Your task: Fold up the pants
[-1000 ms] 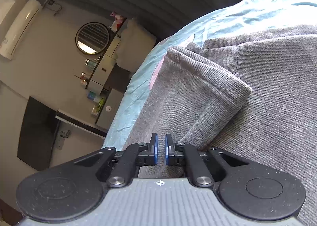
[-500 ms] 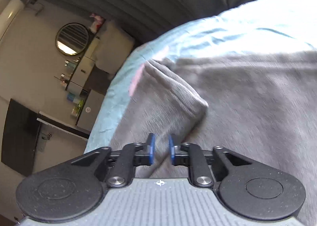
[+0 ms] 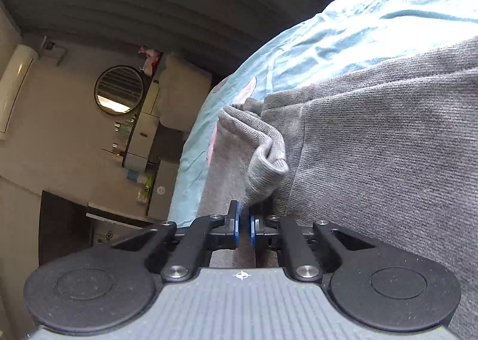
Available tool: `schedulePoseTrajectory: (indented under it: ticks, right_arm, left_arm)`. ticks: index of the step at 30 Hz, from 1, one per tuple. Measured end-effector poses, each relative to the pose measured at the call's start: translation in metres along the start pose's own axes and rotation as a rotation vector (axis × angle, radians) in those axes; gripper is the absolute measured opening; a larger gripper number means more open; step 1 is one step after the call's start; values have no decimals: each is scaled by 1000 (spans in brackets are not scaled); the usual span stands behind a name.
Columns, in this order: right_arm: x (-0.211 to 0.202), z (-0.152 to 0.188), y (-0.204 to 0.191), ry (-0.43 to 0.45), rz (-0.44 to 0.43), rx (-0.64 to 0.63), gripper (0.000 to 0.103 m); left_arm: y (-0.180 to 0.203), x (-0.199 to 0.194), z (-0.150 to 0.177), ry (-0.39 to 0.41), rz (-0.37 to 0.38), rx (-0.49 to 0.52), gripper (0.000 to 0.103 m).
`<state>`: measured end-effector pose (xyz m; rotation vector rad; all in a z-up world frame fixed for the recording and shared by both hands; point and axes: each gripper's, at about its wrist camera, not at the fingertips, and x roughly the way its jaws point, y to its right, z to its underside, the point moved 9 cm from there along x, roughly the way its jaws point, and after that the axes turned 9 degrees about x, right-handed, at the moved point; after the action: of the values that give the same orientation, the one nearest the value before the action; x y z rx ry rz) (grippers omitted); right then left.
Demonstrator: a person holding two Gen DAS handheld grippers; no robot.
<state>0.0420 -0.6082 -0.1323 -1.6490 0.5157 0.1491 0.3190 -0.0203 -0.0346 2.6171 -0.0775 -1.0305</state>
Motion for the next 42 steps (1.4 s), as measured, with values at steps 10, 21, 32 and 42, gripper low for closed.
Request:
schedulePoseTrajectory:
  ticks: [10,21,32,42]
  right_arm:
    - [-7,-8,-8,11,-38,-12,5]
    - [-115,-55,-41,209,-13,-204,4]
    - [-127,-41,17,166,246,-277,5]
    - [-107,-26,33,39,188,-134,15]
  left_arm:
    - [-2,-33,11,29,1,-5,7]
    - [-14,-148,76,110,75,125,7]
    - [-83,-163,148,-16,-7,71,22]
    - [-167,-131,110,40,-45,-248,45]
